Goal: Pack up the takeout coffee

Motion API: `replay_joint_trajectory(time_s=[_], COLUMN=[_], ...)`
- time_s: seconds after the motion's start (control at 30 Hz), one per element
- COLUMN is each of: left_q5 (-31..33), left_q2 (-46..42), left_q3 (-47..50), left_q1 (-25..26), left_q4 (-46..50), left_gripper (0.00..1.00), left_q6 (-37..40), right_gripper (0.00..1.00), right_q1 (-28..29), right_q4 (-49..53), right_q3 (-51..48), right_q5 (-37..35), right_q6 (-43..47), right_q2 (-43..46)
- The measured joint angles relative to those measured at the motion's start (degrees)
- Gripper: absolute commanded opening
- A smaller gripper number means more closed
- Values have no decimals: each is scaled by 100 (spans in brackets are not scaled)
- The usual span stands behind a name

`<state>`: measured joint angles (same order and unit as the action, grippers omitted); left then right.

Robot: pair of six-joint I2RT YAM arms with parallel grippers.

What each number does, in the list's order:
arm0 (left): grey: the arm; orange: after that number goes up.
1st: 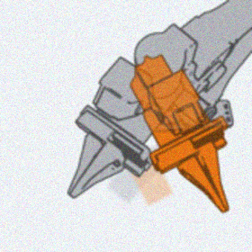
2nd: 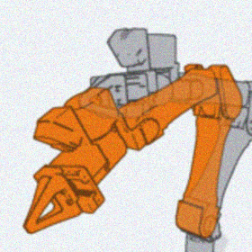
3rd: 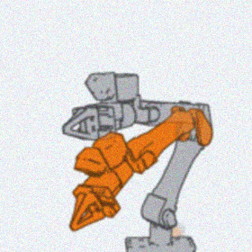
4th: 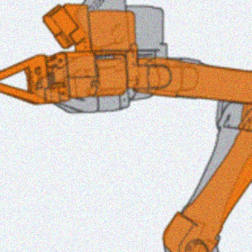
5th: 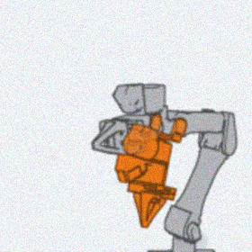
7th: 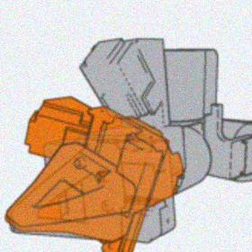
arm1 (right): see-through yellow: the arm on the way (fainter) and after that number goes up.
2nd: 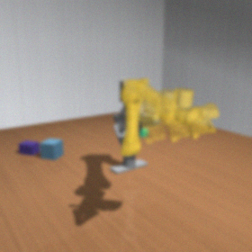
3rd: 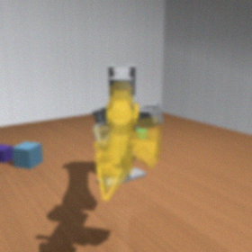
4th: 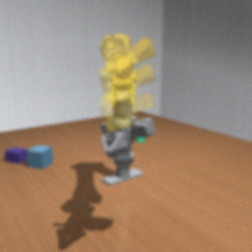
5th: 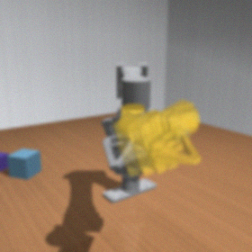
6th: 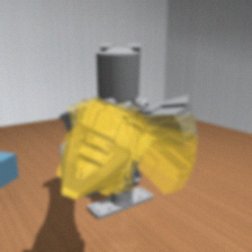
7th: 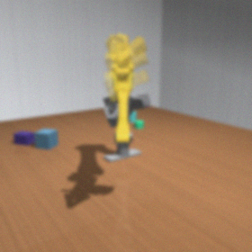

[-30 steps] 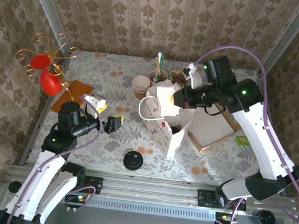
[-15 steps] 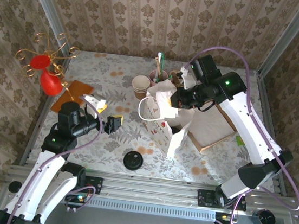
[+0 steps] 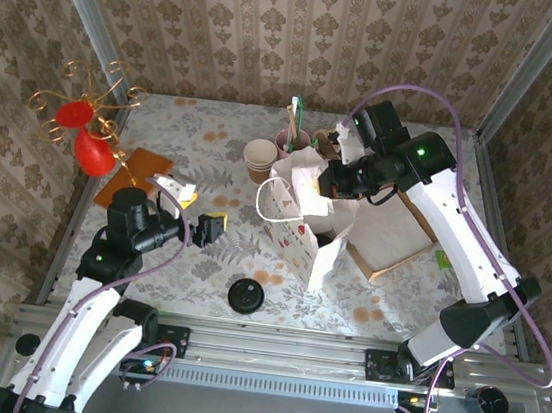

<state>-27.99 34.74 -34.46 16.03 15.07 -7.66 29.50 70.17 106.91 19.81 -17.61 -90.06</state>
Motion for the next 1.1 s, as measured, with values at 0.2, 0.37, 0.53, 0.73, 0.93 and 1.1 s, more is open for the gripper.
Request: replay_joint_trajectory(time_s=[0.2,0.37,0.53,0.73,0.93,1.1], left_q5=[-2,-2,-2,-2,0,-2], left_q2=[0,0,2,2,2,2], left_q3=[0,0,9,11,11,11], left_q1=[0,0,0,0,0,0], left_q4=[-2,0,0,2,4,26], left_gripper=[100,100,100,100,100,100], left_q6=[0,0,0,0,4,26], right_gripper=[0,0,0,13,14,14], right_q1=[0,0,2,46,264,435], right_q4=[28,219,251,389,483,487], right_q3=[0,52,55,162,170,136], right_q5=[-85,-426,-619,-780,-1023,-1255], right_q6=[98,205,275,411,448,511], right_q2=[-2,-94,-160,-343,-494,-511])
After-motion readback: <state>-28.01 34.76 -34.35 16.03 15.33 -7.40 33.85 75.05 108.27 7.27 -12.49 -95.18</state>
